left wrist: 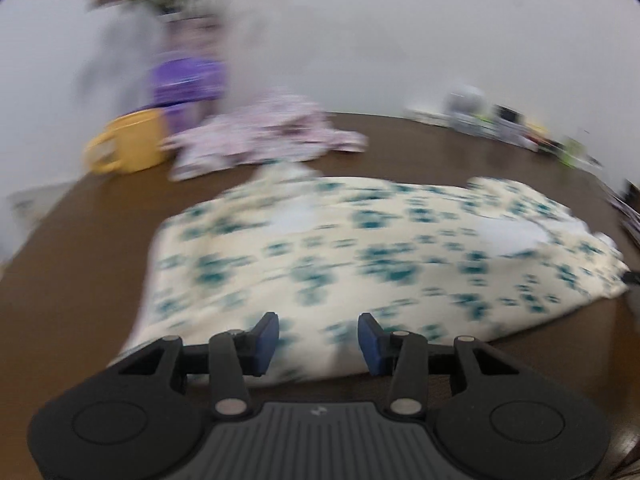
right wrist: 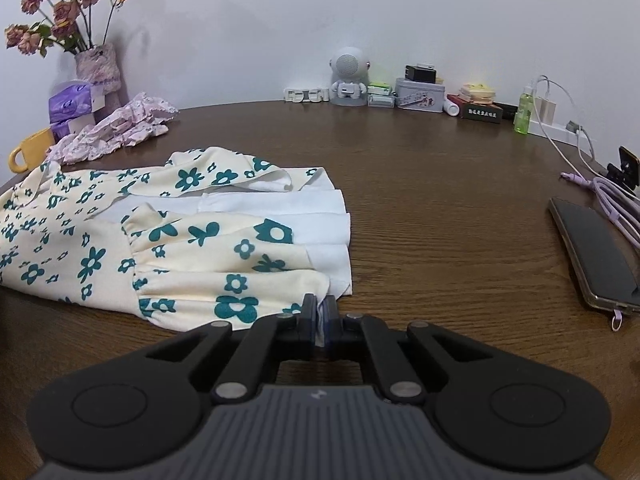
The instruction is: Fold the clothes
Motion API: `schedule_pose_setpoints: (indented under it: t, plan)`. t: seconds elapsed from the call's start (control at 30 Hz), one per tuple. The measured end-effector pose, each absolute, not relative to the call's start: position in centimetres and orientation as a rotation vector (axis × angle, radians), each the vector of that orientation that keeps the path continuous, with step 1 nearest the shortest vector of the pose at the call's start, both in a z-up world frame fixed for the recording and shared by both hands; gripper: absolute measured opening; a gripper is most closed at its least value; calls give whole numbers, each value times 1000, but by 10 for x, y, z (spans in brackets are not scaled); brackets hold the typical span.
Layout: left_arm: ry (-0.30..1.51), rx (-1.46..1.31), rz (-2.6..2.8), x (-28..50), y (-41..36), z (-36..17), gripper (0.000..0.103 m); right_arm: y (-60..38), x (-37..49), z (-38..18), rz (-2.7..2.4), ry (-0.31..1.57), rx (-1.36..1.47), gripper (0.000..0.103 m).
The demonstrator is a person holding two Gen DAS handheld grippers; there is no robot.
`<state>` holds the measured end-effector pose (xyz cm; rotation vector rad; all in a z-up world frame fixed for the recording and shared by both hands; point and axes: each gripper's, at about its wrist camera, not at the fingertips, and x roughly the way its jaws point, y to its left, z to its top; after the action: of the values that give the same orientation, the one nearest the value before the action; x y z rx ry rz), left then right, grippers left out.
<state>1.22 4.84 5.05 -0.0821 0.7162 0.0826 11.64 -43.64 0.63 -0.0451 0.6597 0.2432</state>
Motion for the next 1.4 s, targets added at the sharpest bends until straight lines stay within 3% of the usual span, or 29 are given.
schedule_pose_setpoints:
  t: [0.17, 0.63, 0.67, 0.73, 0.8, 1.4]
  plan:
    - [700, -157, 172, -1, 83, 48, 35, -432, 116, 6, 210, 657, -42, 3]
    - [682, -107, 233, -11, 118, 41, 41, -419, 119, 6, 151, 672, -68, 4]
    - [691, -123, 222, -9, 121, 40, 40, -419, 120, 6, 148, 673, -68, 4]
    - [707, -147, 204, -7, 126, 37, 20, -417, 120, 7, 142, 675, -73, 4]
    - [714, -160, 184, -6, 128, 36, 12, -416, 120, 7, 137, 677, -82, 4]
    - [700, -137, 238, -5, 121, 38, 10, -420, 127, 6, 87, 676, -158, 0]
